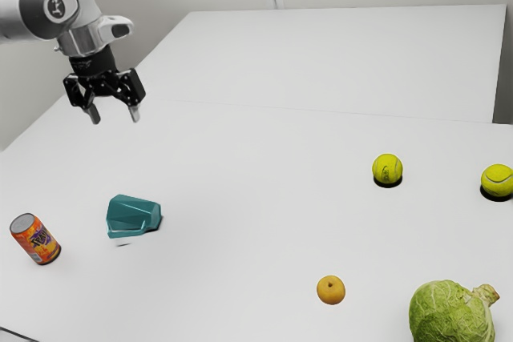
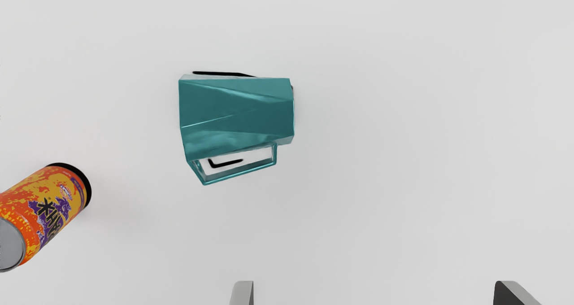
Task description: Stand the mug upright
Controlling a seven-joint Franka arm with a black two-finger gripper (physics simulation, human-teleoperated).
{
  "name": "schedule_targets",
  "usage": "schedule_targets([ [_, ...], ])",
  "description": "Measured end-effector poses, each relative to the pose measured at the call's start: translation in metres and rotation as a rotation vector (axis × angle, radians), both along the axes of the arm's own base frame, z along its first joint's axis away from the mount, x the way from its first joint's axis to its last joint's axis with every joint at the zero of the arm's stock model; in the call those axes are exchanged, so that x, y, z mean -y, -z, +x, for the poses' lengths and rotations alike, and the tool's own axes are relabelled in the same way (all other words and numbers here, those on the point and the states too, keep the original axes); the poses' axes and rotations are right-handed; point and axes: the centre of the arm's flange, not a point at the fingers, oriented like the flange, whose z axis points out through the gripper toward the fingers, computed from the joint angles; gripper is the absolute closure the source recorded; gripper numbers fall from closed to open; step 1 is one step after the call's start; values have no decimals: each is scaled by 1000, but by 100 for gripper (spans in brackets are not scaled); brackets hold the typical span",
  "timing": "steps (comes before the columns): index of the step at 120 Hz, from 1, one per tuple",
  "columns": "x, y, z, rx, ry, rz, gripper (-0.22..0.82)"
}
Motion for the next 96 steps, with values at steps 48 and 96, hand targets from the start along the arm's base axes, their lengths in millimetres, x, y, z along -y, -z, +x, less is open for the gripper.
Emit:
schedule_targets([
  [48,-108,75,-18,-8,-107,-158,2],
  [96,-187,159,-36,32,-130,-355,2],
])
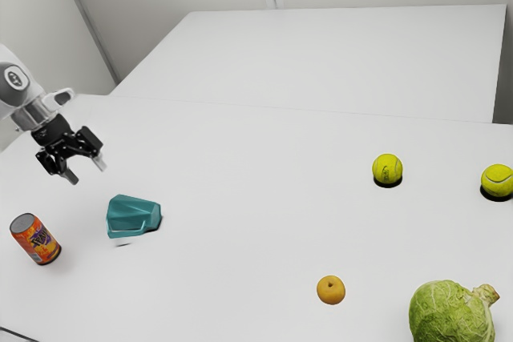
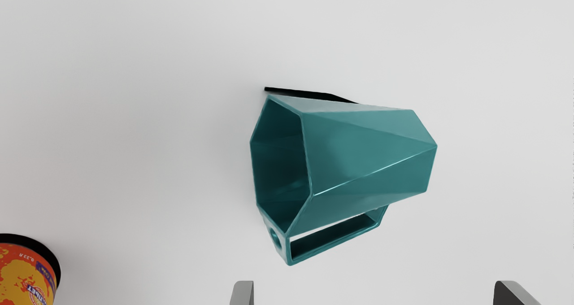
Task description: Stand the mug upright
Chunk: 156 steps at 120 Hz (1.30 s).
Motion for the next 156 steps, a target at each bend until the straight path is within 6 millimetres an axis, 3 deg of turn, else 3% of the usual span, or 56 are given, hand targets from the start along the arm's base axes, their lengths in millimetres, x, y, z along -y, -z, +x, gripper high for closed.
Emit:
schedule_targets([
  [23,-24,39,-11,49,0,-91,2],
  [73,-23,101,-21,212,11,-283,2],
  [136,-8,147,-30,404,12,-463,4],
  [144,-7,149,-30,422,25,-469,8],
  [156,-6,149,-30,444,46,-471,22],
])
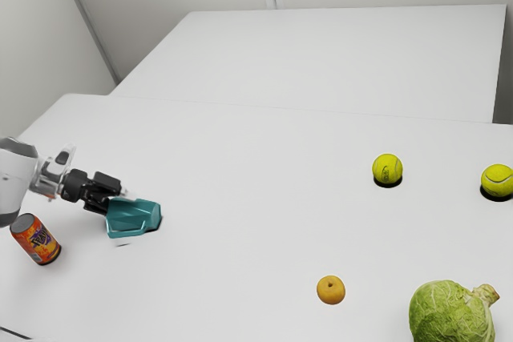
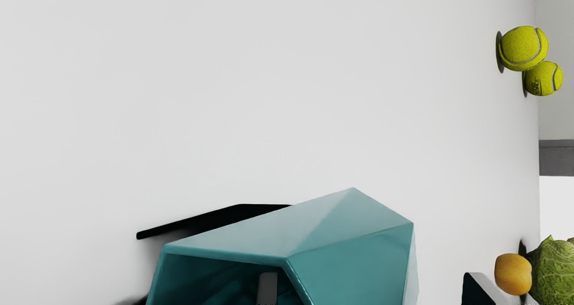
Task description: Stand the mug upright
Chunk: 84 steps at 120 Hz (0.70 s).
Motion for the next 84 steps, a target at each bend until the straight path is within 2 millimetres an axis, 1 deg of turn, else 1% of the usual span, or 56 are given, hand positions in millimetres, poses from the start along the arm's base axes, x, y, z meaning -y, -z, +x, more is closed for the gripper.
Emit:
schedule_targets([
  [14,0,-1,0,27,17,5,40],
  [24,1,-1,0,42,31,6,50],
  [32,1,-1,0,53,41,8,56],
  [47,2,-4,1,72,57,17,64],
  [64,6,-10,1,94,75,29,69],
  [84,11,-23,3,125,96,48,73],
])
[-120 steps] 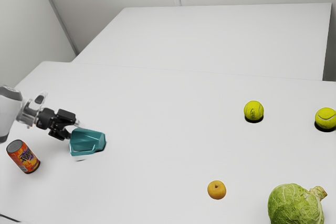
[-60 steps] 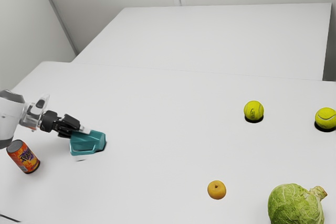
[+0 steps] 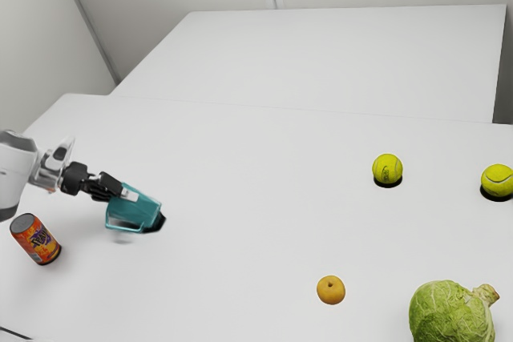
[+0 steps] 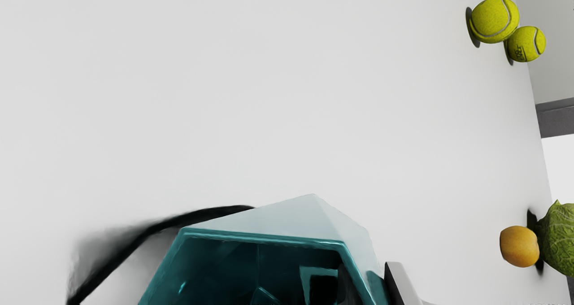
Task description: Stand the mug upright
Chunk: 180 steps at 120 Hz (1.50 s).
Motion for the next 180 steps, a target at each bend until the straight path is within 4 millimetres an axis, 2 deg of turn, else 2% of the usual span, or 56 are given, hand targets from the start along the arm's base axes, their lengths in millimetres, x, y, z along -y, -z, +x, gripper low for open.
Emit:
schedule_targets([
  [22,11,-28,7,52,34,39,76],
  [39,33,-68,19,116,96,99,77],
  [58,60,-103,31,138,200,193,78],
  [70,80,-124,42,124,279,277,78],
  [82,110,-146,54,103,365,375,78],
  [92,132,-155,61,71,416,444,78],
  [110,160,-170,72,7,462,581,78],
  [133,193,-172,78,-82,469,731,79],
  [152,212,-170,79,-131,426,838,79],
  [180,227,-135,70,-184,319,908,79],
])
